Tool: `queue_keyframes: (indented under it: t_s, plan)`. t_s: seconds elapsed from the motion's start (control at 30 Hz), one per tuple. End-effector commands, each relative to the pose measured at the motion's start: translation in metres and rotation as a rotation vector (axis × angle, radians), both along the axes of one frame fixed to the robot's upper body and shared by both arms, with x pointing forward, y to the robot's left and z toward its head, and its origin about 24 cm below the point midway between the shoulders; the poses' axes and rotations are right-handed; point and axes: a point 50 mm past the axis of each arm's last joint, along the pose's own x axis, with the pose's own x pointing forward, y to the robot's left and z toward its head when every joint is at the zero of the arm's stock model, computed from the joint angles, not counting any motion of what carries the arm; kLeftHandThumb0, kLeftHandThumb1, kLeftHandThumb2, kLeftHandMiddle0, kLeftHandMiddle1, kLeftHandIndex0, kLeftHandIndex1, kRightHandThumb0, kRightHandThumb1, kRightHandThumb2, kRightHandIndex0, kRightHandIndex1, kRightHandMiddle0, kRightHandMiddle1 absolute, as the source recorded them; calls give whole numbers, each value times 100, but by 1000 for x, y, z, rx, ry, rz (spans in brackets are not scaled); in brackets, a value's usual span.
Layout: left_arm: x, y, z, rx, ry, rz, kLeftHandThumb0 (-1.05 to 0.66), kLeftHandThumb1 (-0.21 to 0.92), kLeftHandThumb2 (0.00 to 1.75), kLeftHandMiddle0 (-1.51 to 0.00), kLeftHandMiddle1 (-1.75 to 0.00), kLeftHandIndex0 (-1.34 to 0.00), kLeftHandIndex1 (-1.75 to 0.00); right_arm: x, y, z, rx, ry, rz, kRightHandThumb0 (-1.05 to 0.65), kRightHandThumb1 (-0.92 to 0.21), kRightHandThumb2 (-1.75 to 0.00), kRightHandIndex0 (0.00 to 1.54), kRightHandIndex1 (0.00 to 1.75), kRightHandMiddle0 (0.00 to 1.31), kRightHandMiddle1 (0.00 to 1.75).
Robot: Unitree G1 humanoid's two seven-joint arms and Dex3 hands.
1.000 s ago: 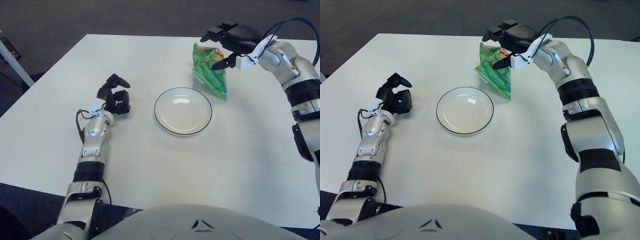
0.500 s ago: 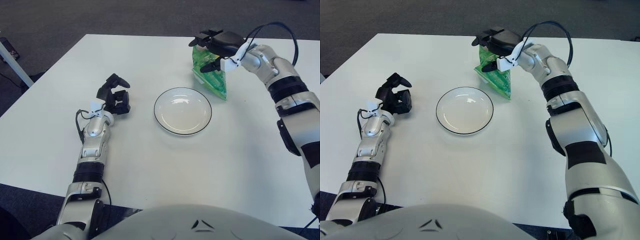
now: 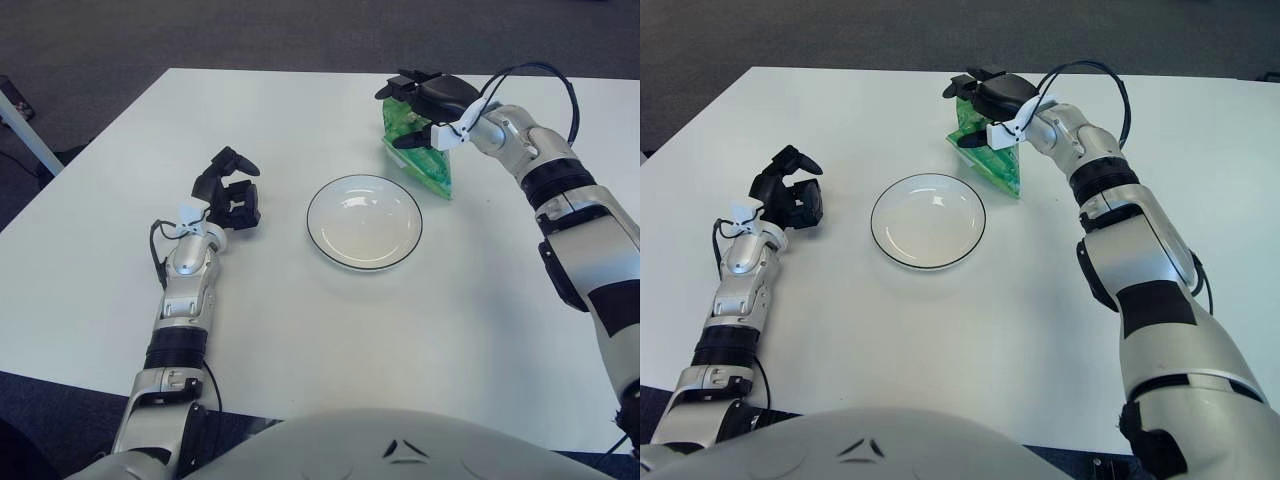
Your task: Put the snack into the plate.
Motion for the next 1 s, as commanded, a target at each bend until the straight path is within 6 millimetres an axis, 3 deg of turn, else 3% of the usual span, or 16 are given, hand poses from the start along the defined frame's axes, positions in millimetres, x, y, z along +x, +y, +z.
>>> queue_keyframes:
  t_s: [0.0, 0.3, 0.97]
  plan:
    - [-32, -7, -57, -80, 219, 43, -45, 41, 120, -120, -175, -54, -175, 1, -1, -8, 0, 19, -16, -105, -92, -77, 0, 0, 0, 62]
    - [-34, -6, -55, -76, 214, 49, -45, 43, 118, -119, -175, -53, -175, -5, -10, -27, 46, 95, -27, -105, -92, -75, 0, 0, 0, 61]
    - [-34, -2, -54, -70, 215, 57, -44, 43, 117, -120, -175, -52, -175, -5, -25, -27, 80, 119, -78, -105, -92, -74, 0, 0, 0, 63]
